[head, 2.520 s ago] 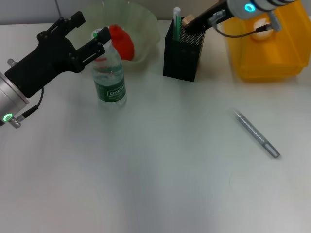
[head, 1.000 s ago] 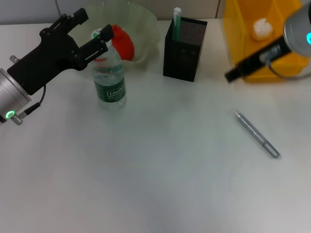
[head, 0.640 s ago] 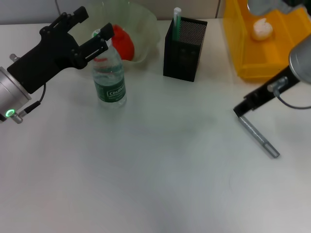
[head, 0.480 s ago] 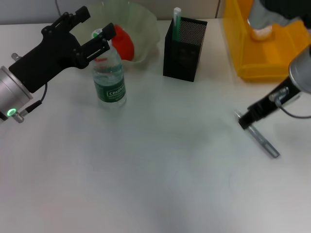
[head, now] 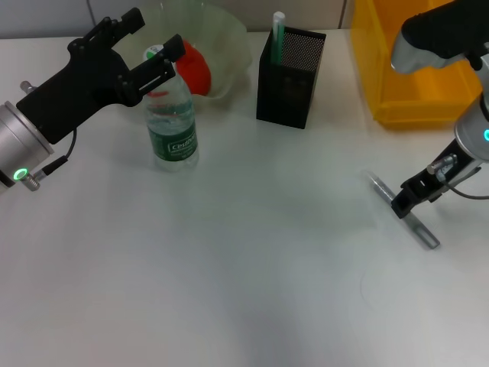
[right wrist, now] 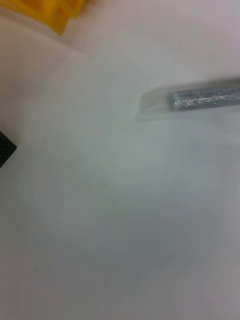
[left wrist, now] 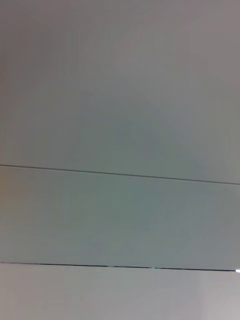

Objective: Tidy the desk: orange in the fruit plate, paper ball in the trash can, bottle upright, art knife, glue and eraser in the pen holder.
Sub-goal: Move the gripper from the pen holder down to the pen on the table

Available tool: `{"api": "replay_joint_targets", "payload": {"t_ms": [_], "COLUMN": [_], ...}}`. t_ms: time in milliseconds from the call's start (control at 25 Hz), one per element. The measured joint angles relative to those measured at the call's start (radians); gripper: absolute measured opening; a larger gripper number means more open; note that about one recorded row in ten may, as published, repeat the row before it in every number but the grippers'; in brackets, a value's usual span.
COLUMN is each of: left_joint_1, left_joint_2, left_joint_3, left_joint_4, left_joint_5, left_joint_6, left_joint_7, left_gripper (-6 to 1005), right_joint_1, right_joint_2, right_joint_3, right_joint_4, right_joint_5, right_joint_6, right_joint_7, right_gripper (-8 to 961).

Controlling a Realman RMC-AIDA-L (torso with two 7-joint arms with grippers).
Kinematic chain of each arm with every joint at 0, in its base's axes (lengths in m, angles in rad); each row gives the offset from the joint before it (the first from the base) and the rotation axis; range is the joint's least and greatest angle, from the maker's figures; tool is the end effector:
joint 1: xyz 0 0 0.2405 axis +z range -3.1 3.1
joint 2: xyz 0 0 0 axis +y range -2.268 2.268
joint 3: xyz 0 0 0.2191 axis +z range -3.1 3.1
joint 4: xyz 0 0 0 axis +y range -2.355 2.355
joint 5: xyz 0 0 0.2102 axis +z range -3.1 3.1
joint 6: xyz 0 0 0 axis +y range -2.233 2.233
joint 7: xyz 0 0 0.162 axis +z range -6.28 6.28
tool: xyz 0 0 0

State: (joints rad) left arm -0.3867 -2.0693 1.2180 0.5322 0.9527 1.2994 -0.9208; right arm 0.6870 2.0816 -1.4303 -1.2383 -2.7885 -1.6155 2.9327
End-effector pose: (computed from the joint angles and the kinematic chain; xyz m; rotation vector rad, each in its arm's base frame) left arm -0.2077 0.3414 0.0111 -2.1800 -0.3996 -1.0924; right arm 0.1815 0.3413 -0.0001 -2.2538 1.2792 -0.7056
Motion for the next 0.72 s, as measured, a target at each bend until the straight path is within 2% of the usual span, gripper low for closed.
{"api": "replay_joint_targets", "payload": {"t_ms": [360, 720], "left_joint_1": [-0.001, 0.001], "left_joint_2": [0.000, 0.000], "left_joint_3": [0.000, 0.000], "left_joint_4": [0.000, 0.000], "left_joint_5": [0.000, 0.000], "left_joint_6": [0.000, -0.002], "left_joint_7": [0.002, 0.002], "left_gripper": [796, 796], "right_joint_1": [0.063, 0.089], "right_joint_2": [0.001, 0.000], "right_joint_3": [-0.005, -0.004], "right_joint_4": [0.145, 0.201], "right_joint_5": [0.000, 0.001], "right_joint_6": [0.078, 0.105], "right_joint_7": [-0.011, -0.020], "right_gripper": [492, 453]}}
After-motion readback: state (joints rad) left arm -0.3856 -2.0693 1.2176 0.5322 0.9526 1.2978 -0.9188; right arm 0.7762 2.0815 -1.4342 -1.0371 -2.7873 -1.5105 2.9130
